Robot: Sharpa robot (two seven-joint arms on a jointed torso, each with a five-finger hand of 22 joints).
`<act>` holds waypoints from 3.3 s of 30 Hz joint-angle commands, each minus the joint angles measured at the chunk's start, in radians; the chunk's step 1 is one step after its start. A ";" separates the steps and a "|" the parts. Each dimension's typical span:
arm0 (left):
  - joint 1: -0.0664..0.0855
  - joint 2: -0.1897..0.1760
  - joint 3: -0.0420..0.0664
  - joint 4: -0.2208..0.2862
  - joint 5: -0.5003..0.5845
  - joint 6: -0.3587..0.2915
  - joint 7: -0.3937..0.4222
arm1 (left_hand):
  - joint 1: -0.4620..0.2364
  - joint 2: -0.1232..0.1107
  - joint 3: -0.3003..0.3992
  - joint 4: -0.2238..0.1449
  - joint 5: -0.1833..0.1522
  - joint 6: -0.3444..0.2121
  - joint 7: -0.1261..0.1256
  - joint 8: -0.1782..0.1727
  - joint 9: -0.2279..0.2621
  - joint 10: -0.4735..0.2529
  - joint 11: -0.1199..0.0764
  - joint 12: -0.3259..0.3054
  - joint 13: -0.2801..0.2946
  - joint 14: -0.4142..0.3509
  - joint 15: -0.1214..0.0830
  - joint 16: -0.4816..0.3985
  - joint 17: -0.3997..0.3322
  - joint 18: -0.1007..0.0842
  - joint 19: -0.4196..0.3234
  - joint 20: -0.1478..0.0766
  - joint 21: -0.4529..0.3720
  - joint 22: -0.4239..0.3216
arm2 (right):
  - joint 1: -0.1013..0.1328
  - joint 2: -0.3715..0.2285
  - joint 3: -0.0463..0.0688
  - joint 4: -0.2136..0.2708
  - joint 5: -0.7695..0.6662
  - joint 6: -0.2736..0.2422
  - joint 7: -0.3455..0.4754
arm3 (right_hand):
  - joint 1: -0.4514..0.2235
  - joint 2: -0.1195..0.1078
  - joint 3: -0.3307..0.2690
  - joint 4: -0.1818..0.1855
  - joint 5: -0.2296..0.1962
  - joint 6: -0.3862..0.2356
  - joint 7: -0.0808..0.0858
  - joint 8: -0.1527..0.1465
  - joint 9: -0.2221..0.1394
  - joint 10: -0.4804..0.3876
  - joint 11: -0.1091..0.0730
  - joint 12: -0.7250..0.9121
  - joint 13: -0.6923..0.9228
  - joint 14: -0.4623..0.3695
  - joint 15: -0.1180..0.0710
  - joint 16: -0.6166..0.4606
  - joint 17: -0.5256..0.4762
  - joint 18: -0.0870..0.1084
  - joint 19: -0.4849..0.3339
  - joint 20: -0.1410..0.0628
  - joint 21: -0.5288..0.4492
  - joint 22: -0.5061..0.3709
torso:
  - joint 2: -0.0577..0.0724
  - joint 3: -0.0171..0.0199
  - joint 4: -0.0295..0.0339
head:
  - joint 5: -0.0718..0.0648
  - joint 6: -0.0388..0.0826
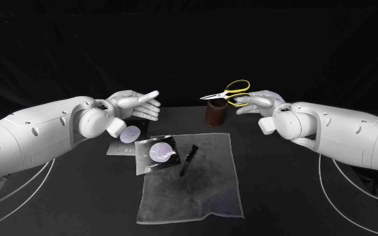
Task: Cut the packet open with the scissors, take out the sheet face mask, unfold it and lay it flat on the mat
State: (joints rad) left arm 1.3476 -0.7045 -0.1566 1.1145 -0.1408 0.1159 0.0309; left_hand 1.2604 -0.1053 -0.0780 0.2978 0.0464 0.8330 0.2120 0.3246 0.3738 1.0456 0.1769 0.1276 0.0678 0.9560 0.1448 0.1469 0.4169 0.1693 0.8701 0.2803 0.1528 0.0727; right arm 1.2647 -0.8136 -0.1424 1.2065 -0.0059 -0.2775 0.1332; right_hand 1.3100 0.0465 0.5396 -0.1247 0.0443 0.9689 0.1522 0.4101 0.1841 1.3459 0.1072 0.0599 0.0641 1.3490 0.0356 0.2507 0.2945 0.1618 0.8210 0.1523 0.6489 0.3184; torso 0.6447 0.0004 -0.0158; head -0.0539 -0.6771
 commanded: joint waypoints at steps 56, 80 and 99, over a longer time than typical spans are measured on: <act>0.000 -0.008 0.001 0.015 0.009 0.027 -0.007 | -0.008 0.005 0.003 0.000 0.002 0.003 0.019 0.003 -0.001 -0.005 0.002 0.005 0.000 -0.004 0.002 -0.001 -0.006 0.013 0.007 -0.001 0.004 0.001 | 0.002 0.022 -0.001 0.001 -0.030 0.055 -0.088 | -0.182 -0.137 -0.087 0.043 0.003 -0.466 0.144 0.064 0.035 -0.404 0.125 0.035 0.004 -0.441 0.155 -0.105 -0.008 -0.001 -0.234 0.136 -0.290 -0.169 | 0.000 0.0003 -0.0004 | 0.006 -0.001; -0.002 -0.019 0.001 0.018 0.005 0.018 0.018 | 0.009 0.011 0.009 -0.002 0.002 0.003 0.013 0.004 -0.002 -0.003 -0.001 0.010 0.001 -0.004 0.000 0.001 -0.009 0.013 0.007 -0.001 0.004 0.001 | 0.001 -0.040 -0.003 0.023 -0.038 0.013 -0.044 | -0.216 -0.156 -0.379 0.190 0.004 -0.599 0.147 0.234 0.093 -0.518 0.135 0.146 0.012 -0.558 0.172 -0.018 -0.014 -0.016 -0.223 0.137 -0.363 -0.219 | -0.001 0.0002 -0.0015 | 0.002 0.005; -0.006 -0.032 0.001 0.030 0.002 0.006 0.037 | 0.032 0.029 0.013 -0.004 0.002 0.013 0.001 0.009 -0.002 0.009 -0.010 0.021 0.002 0.002 -0.006 0.005 -0.012 0.014 0.009 -0.002 0.005 0.001 | -0.001 -0.058 -0.012 0.056 -0.024 0.024 -0.021 | -0.156 -0.105 -0.443 0.220 0.004 -0.586 0.146 0.261 0.086 -0.525 0.132 0.196 0.010 -0.557 0.166 0.031 -0.019 -0.010 -0.192 0.136 -0.362 -0.222 | 0.002 -0.0002 -0.0007 | 0.001 0.011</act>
State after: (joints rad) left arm 1.3416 -0.7370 -0.1567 1.1410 -0.1397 0.1228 0.0492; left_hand 1.2858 -0.0800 -0.0685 0.2938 0.0464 0.8396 0.2137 0.3305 0.3717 1.0511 0.1716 0.1423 0.0678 0.9560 0.1449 0.1469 0.4054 0.1699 0.8737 0.2767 0.1529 0.0729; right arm 1.2630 -0.8725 -0.1543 1.2601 -0.0334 -0.2650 0.0934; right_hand 1.1460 -0.0570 0.1014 0.0955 0.0447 0.3786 0.1503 0.6658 0.2712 0.8253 0.2413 0.2524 0.0746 0.7911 0.2070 0.2758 0.2770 0.1536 0.6221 0.2879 0.2874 0.0968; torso 0.6450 0.0016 -0.0158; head -0.0527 -0.6644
